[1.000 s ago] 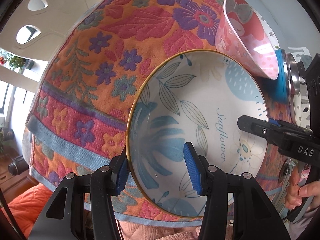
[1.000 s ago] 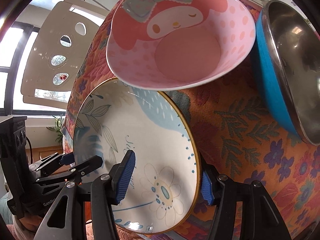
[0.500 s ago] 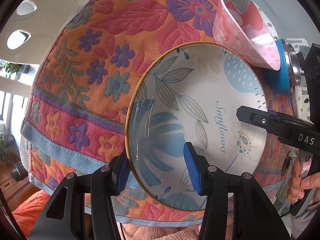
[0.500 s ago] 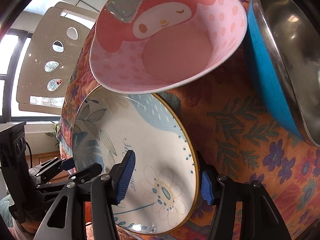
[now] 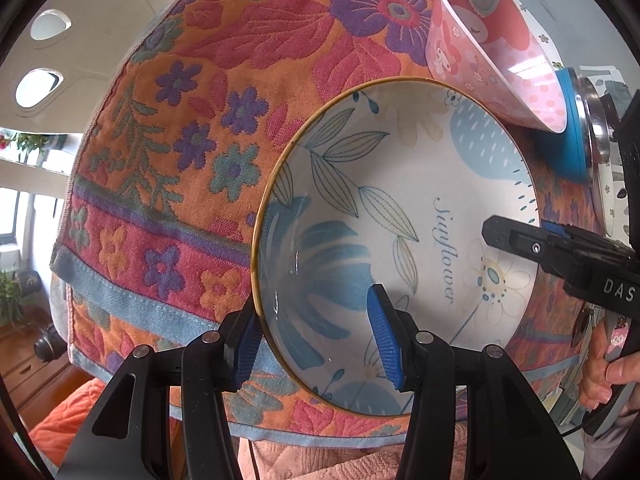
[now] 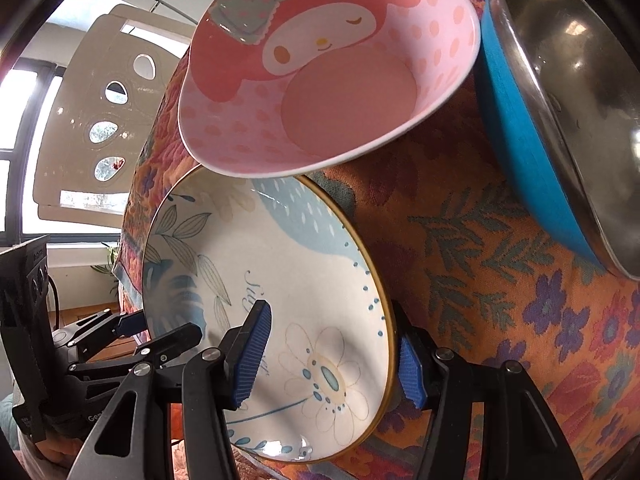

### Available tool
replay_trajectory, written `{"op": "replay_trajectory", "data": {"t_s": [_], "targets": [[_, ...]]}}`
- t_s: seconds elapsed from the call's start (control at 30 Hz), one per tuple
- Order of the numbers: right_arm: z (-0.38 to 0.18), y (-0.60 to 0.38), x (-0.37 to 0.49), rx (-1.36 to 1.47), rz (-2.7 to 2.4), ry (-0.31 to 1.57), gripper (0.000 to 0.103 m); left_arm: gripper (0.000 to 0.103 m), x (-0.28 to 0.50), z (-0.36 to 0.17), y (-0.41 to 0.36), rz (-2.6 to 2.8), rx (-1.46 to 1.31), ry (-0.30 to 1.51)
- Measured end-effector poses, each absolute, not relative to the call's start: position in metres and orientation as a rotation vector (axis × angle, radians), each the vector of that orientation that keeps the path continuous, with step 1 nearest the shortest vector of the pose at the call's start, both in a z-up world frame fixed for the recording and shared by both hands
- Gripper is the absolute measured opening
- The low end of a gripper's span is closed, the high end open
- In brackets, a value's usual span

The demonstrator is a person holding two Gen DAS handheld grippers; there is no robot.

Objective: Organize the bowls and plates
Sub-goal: 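Lower the Sunflower plate onto the quilt and open both tools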

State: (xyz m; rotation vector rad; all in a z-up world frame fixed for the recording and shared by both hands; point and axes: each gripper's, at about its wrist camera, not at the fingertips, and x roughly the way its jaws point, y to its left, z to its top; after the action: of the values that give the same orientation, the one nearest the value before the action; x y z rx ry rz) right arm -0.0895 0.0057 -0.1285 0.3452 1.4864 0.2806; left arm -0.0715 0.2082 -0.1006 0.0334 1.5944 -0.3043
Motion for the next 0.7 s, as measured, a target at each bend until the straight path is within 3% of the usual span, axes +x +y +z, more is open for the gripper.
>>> {"op": "replay_trajectory", "data": {"t_s": [0.7], "targets": [[-0.112,-0.01,-0.13,0.314,0.364,1.446,0.057,0.05,-0.114,-0.034,0.206,-0.131,-0.012,1.509]]}}
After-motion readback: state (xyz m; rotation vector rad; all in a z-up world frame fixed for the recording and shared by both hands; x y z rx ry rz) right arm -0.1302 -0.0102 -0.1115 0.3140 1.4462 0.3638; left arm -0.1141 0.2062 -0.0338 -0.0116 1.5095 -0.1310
